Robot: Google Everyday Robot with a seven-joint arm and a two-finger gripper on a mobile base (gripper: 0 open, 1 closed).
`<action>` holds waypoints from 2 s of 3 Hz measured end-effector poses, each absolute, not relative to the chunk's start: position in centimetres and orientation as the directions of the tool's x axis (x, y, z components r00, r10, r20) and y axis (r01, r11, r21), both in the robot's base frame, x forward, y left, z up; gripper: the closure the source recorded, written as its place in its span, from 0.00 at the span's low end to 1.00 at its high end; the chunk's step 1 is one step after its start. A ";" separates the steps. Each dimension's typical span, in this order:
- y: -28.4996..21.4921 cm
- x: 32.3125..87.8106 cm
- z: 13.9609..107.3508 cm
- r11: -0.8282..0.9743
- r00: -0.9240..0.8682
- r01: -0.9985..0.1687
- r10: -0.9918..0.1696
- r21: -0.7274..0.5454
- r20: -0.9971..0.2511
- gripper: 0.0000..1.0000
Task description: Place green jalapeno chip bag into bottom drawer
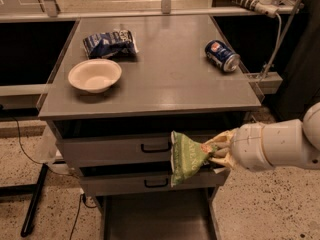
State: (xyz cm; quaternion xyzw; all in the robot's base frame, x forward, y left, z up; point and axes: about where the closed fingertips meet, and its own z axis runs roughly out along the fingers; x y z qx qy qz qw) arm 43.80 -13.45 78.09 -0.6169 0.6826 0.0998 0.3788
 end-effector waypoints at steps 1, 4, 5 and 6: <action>-13.4 43.8 78.1 0.219 0.049 -0.918 -0.767 -0.332 -0.640 1.00; -12.8 41.9 61.6 0.314 -0.103 -0.926 -0.743 -0.208 -0.661 1.00; -13.1 42.4 56.1 0.343 -0.127 -0.917 -0.734 -0.204 -0.667 1.00; -12.7 43.4 49.6 0.369 -0.177 -0.921 -0.687 -0.129 -0.705 1.00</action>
Offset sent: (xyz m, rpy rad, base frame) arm -0.0098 0.0155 -0.0913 0.0221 0.1248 -0.0466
